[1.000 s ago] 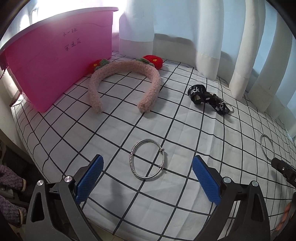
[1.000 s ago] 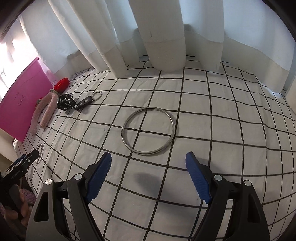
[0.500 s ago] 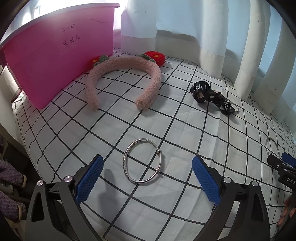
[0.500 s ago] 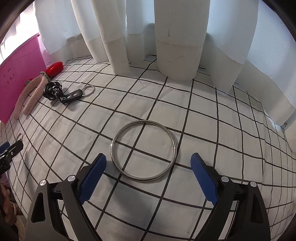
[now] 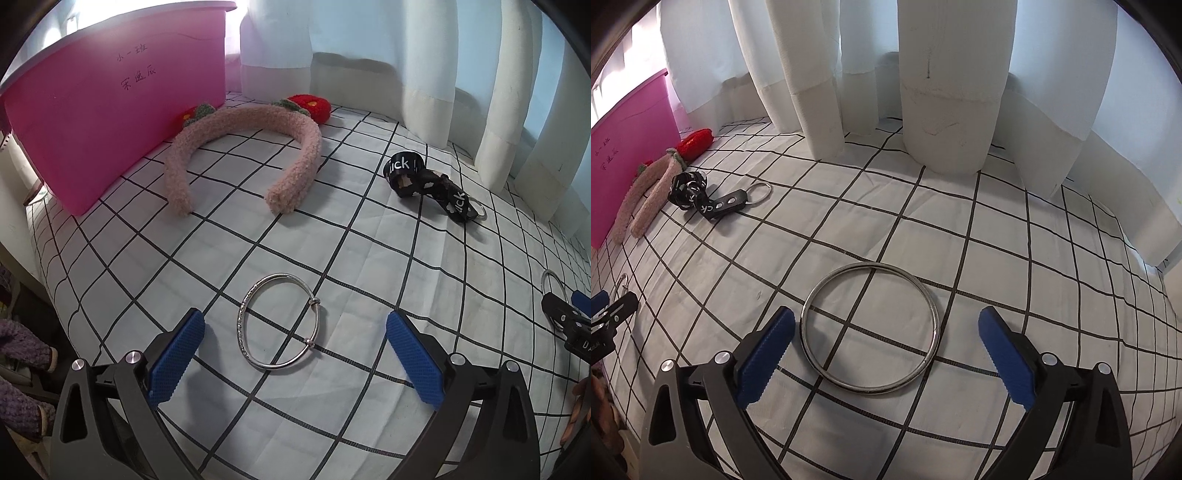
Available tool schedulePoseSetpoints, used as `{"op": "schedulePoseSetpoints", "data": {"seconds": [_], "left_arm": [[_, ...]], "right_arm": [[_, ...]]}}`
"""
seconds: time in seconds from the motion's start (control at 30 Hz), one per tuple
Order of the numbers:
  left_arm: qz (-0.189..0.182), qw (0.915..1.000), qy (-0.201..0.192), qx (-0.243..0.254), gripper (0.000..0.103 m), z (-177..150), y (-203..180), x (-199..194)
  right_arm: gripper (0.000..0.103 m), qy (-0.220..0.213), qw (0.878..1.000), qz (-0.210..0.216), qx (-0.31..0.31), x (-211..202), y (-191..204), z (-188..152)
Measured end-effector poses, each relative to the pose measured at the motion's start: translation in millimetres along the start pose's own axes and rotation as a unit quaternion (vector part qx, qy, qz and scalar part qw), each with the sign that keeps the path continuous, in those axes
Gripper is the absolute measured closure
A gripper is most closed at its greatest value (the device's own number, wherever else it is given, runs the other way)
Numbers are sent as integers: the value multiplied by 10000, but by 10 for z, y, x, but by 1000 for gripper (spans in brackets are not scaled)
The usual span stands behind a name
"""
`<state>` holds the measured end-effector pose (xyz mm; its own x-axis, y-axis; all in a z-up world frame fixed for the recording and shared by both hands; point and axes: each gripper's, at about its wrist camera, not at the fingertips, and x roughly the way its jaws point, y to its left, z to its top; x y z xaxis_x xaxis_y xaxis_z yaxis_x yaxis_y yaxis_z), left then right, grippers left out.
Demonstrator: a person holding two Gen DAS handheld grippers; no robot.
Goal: Organize jewelry
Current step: 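Lower the left tool onto the thin silver bangle while the right tool approaches the large metal ring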
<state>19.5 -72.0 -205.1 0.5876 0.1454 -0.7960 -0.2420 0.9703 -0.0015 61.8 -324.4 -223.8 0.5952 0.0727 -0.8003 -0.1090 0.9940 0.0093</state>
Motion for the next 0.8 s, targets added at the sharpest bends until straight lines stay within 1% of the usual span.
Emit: {"op": "schedulePoseSetpoints", "data": {"seconds": [0.33, 0.53, 0.6, 0.77, 0.8], "left_arm": [[-6, 9997, -230, 57, 6, 29, -13, 38], [7, 9997, -247, 42, 6, 9, -14, 22], [-8, 9997, -247, 53, 8, -2, -11, 8], [-120, 9993, -323, 169, 25, -42, -56, -66], [-132, 9992, -343, 184, 26, -49, -62, -74]], "right_arm": [[8, -15, 10000, -6, 2, 25, 7, 14], [9, -24, 10000, -10, -16, 16, 26, 7], [9, -29, 10000, 32, -63, -3, 37, -12], [10, -43, 9997, 151, -171, -30, 69, -28], [12, -48, 9997, 166, -190, -33, 74, -27]]}}
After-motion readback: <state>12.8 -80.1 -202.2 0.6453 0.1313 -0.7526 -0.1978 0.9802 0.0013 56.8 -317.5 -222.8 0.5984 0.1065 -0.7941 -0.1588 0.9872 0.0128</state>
